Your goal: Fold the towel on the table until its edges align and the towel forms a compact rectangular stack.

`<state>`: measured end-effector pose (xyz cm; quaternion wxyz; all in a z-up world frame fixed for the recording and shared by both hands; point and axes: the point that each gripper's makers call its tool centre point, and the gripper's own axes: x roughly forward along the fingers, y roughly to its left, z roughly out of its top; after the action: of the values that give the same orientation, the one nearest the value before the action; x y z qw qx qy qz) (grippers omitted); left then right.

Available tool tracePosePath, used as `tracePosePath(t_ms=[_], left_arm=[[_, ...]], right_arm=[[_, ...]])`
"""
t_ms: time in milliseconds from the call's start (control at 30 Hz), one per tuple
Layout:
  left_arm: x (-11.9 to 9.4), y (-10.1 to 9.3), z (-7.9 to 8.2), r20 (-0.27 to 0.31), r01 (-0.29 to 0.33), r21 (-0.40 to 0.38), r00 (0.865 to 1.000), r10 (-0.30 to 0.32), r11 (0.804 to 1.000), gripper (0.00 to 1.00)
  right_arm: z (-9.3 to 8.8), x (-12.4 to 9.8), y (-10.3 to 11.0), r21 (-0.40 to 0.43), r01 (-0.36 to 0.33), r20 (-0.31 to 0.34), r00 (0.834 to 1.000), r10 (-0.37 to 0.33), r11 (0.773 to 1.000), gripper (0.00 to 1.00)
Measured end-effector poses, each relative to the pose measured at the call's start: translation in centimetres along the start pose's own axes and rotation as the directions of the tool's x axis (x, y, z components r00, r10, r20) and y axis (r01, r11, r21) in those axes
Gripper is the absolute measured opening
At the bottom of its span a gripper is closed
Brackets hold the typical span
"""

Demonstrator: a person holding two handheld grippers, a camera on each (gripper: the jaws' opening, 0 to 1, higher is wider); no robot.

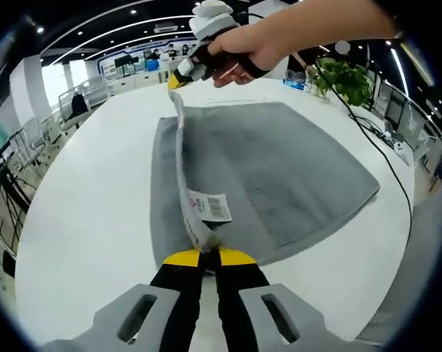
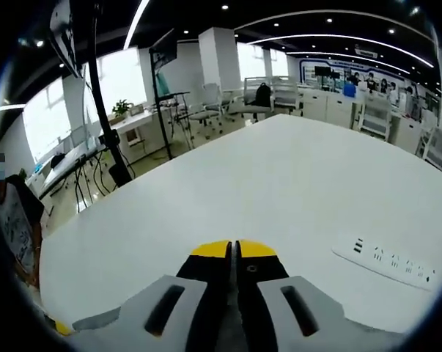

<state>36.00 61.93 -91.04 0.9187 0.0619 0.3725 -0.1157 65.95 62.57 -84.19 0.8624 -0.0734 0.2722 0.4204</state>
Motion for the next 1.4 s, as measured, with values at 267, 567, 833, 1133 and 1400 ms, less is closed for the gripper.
tracePosePath(t_ms=[267,567,833,1133,1400], left_arm=[[0.2,0.3,-0.1,-0.007,-0.002,-0.002,1.0,0.002,1.0,0.11],[-0.2,1.3,-0.4,-0.015,-0.042,-0.015,0.999,0.041,0.999,0.23],[-1.5,2.8,-0.6,-0.007,-0.126,0.028,0.992,0.126,0.992,0.25],[-1.6,0.9,0.2,0.021,-0.066,0.158,0.998,0.064,0.985,0.21],[-0.9,1.0,-0.9,-0.032,-0.046,0.076,0.998,0.049,0.996,0.22]], right_arm=[[0.1,-0.1,0.1,-0.018,-0.013,0.001,1.0,0.013,1.0,0.02],[0.2,-1.2,-0.6,-0.016,-0.005,0.006,1.0,0.005,1.0,0.03],[0.3,-2.2,-1.8,-0.001,0.014,0.013,1.0,-0.014,1.0,0.03],[0.1,-4.1,-3.2,-0.003,0.038,0.018,0.999,-0.038,0.999,0.04],[0.5,-5.9,-4.5,0.005,0.046,0.029,0.999,-0.046,0.999,0.08]])
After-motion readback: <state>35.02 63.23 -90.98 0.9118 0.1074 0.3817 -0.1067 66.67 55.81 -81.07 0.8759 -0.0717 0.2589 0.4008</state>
